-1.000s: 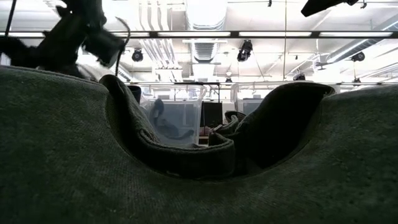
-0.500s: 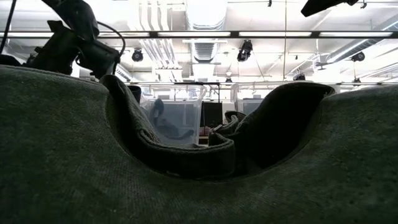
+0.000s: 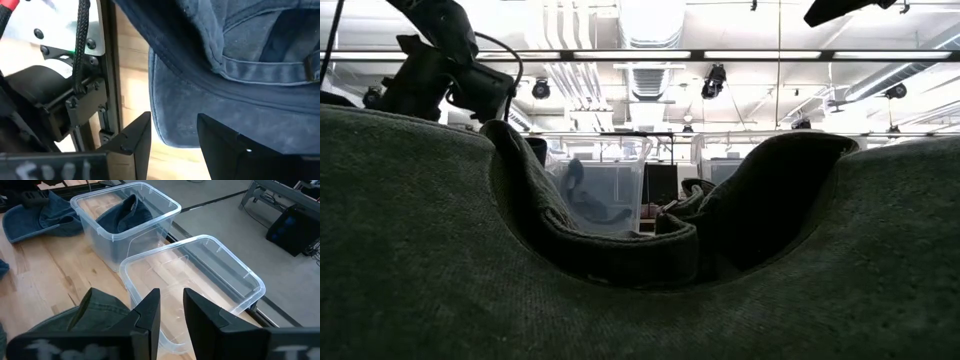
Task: Pick & Place hat
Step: Put the top blue cap into the left transparent bin
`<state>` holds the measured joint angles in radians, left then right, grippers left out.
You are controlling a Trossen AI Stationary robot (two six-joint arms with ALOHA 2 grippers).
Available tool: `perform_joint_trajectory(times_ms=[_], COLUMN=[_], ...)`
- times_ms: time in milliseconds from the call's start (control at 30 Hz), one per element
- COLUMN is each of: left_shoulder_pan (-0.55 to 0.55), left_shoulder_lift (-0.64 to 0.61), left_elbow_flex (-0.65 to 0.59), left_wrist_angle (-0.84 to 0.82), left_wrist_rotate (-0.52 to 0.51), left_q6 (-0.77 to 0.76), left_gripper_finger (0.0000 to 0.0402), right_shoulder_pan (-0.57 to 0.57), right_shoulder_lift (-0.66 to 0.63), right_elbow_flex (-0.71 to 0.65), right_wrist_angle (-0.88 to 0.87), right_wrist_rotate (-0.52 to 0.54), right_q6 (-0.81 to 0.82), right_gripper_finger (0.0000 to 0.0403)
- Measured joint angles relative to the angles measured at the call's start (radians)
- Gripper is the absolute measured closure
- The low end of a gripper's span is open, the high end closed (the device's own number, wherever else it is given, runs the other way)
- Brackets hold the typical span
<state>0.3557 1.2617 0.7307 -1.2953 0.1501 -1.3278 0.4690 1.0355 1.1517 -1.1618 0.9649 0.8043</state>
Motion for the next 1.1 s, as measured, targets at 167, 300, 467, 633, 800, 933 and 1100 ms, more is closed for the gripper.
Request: perform_joint_trajectory(times_ms=[167, 300, 467, 633, 800, 933, 1100], left_shoulder_pan=[0.000, 0.000, -0.001, -0.021, -0.053, -0.057, -0.058], left_shoulder_lift=[0.000, 0.006, 0.018, 0.018, 0.017, 0.017, 0.017], left_elbow_flex=[-0.006, -0.016, -0.019, -0.002, 0.013, 0.002, -0.033], left_wrist_angle=[0.004, 0.011, 0.053, 0.081, 0.103, 0.119, 0.141], left_wrist_rotate=[-0.014, -0.051, -0.047, -0.013, -0.012, -0.020, -0.023], left_q6=[-0.048, -0.063, -0.071, -0.067, -0.077, -0.081, -0.083], left_gripper_finger=[0.0251, 0.0251, 0.0251, 0.0251, 0.0251, 0.0251, 0.0251], right_shoulder_pan=[0.000, 0.000, 0.000, 0.000, 0.000, 0.000, 0.000], right_shoulder_lift=[0.000, 0.000, 0.000, 0.000, 0.000, 0.000, 0.000], right_elbow_flex=[0.000, 0.000, 0.000, 0.000, 0.000, 0.000, 0.000], right_wrist_angle=[0.000, 0.000, -0.001, -0.001, -0.001, -0.001, -0.001], right_wrist_rotate=[0.000, 0.000, -0.004, -0.006, -0.006, -0.006, -0.006], right_q6=[-0.001, -0.003, -0.010, -0.019, -0.020, -0.023, -0.023], right_gripper_finger=[0.0327, 0.0330, 0.0324, 0.0319, 0.0321, 0.0328, 0.0330])
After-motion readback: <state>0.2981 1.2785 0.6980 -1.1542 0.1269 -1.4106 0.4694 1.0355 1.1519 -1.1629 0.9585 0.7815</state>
